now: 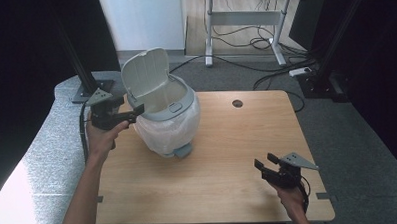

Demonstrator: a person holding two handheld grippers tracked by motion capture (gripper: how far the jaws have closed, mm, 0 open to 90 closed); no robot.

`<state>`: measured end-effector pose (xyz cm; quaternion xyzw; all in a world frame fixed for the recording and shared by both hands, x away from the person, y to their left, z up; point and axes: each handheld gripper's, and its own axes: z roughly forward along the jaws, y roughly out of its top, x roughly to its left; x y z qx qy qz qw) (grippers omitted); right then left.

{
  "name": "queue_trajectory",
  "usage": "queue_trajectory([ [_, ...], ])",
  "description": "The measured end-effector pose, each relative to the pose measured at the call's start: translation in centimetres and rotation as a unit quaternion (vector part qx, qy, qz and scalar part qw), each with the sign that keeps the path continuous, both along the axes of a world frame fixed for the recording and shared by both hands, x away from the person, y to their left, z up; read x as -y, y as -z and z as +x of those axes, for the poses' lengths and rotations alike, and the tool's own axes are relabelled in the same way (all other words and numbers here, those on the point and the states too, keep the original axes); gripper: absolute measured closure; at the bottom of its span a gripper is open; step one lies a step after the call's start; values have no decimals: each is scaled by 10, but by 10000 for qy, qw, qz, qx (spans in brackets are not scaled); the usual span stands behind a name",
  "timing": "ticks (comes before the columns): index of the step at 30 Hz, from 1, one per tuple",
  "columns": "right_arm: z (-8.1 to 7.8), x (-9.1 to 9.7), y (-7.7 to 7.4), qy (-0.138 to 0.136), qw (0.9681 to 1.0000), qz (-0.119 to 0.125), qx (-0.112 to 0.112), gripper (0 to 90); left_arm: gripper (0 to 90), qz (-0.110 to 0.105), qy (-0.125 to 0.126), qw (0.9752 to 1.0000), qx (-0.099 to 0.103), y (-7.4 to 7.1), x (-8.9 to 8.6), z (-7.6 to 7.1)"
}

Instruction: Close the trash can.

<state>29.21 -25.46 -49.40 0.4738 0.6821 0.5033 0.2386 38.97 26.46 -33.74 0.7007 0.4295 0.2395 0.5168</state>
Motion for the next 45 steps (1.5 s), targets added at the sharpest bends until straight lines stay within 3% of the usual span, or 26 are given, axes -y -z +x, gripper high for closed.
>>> queue_trajectory([
  [12,1,3,-1,33,10000,23,-19,373,128,-76,-108,9999,13,-8,-8,14],
  [21,3,3,1,22,10000,17,-92,373,130,-6,-181,9998,-21,-14,-10,37],
  [27,5,3,2,12,9999,-28,-105,372,138,-115,-128,9999,18,-17,-12,50],
  [35,7,1,6,4,9998,-77,-184,373,158,-314,88,9994,135,-26,-8,48],
  [40,6,-1,6,-18,9998,-103,-183,372,162,-257,83,9995,179,-27,-3,45],
  [45,7,4,4,64,9998,-44,-161,372,165,-224,295,9992,162,-26,4,38],
])
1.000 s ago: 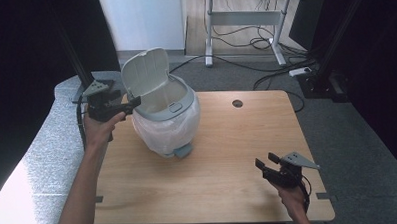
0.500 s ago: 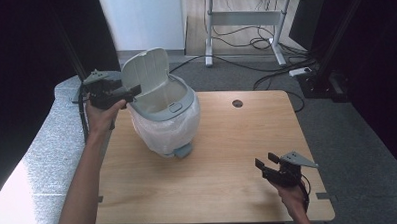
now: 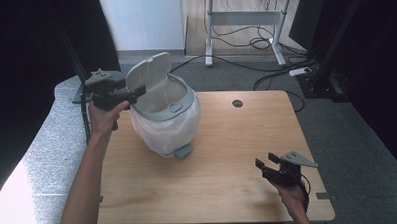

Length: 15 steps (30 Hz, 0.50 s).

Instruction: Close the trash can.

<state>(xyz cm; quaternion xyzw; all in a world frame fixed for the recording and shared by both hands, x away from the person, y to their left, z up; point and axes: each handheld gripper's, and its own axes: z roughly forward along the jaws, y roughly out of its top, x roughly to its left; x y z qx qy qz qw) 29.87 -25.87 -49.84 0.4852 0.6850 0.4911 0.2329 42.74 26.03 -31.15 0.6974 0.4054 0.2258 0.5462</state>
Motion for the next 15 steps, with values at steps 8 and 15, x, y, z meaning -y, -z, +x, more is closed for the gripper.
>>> queue_trajectory([
  [8,-1,2,0,60,10000,35,-10,372,162,143,247,9996,-86,16,19,-14],
  [15,-1,0,2,38,10000,-6,-33,370,167,286,136,9991,-272,31,36,-9],
])
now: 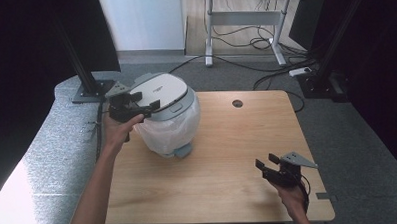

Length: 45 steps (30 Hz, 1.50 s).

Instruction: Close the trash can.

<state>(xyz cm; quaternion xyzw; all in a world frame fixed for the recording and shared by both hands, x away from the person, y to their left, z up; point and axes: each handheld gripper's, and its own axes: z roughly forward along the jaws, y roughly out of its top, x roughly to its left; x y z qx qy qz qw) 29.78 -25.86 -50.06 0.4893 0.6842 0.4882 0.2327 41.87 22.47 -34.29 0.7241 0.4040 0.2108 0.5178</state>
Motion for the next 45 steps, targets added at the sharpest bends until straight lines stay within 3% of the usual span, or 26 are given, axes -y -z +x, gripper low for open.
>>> queue_trajectory([
  [3,0,0,1,4,10000,-13,-17,369,167,214,-174,9995,131,2,12,3],
  [5,1,0,2,12,10000,-13,-31,369,169,489,-347,9980,214,2,22,4],
  [12,0,-1,3,15,10000,-43,-43,367,193,597,-465,9968,275,2,40,4],
  [13,0,-2,2,9,10000,-46,-38,367,193,804,-531,9950,252,2,43,4],
  [15,-1,-2,2,10,10000,-39,-25,367,236,819,-515,9948,321,3,47,4],
  [18,-1,-1,1,8,10000,-30,-10,367,238,915,-474,9944,229,0,51,4],
  [23,-1,-1,1,10,10000,-17,-14,366,236,875,-374,9954,132,-3,48,4],
  [24,-1,0,1,9,10000,-14,-13,366,224,847,-310,9957,200,-3,47,2],
  [26,0,0,1,6,10000,-4,-23,365,225,749,-262,9961,383,-4,44,-5],
  [28,0,0,1,9,10000,-6,-23,365,217,533,-134,9978,376,-4,41,-13],
  [33,0,3,2,46,10000,-3,-16,365,209,364,20,9981,504,1,34,-38],
  [40,-1,0,2,6,10000,-14,-15,365,204,271,70,9971,715,14,27,-71],
  [45,-1,-2,4,-23,10000,-26,-44,365,192,274,137,9975,644,27,20,-88],
])
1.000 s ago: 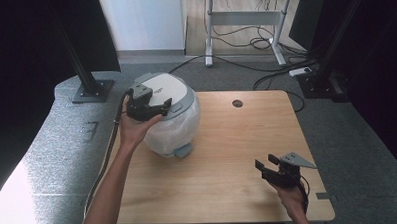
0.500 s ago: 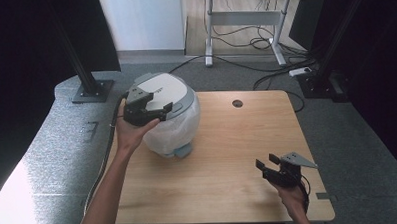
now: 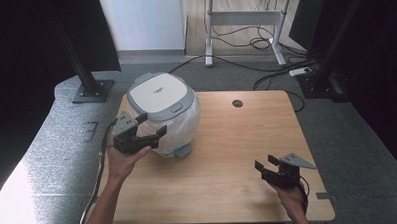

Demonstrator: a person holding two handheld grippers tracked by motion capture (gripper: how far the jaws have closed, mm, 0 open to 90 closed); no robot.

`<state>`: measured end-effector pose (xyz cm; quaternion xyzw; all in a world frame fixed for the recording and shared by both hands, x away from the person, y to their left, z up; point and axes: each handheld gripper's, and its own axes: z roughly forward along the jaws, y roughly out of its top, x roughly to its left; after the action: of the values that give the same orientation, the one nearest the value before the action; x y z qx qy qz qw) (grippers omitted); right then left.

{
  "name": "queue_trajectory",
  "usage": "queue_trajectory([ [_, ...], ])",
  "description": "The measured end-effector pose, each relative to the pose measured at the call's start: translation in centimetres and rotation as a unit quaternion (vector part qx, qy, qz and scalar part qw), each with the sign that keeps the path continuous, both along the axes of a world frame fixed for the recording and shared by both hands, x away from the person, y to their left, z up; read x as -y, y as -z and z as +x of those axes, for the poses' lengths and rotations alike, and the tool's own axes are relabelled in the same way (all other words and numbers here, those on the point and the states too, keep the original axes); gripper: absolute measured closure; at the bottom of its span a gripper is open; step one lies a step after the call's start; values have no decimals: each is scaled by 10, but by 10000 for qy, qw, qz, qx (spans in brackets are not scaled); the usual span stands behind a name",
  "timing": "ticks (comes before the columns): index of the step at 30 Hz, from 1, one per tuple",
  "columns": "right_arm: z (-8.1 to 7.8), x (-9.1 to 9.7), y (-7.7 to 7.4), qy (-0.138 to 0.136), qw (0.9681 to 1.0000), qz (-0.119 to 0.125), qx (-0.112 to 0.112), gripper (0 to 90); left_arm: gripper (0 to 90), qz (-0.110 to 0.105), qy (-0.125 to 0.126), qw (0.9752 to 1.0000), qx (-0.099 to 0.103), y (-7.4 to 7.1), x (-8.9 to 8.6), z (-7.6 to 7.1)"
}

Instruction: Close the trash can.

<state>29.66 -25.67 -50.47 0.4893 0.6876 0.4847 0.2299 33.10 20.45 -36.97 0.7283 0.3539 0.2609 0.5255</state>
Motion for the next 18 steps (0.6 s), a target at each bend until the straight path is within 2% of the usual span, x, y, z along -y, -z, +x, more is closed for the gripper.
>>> queue_trajectory([
  [3,0,0,1,2,10000,-4,-8,365,189,92,20,9999,-66,12,-3,-8],
  [6,0,-1,1,3,10000,-20,-10,365,189,14,38,9999,-154,24,-8,-15],
  [10,0,-2,2,-3,10000,-50,-13,363,190,15,-28,9997,-233,42,-11,-21],
  [18,0,-1,3,21,10000,-62,-40,361,186,50,-49,9977,-681,82,-14,-19],
])
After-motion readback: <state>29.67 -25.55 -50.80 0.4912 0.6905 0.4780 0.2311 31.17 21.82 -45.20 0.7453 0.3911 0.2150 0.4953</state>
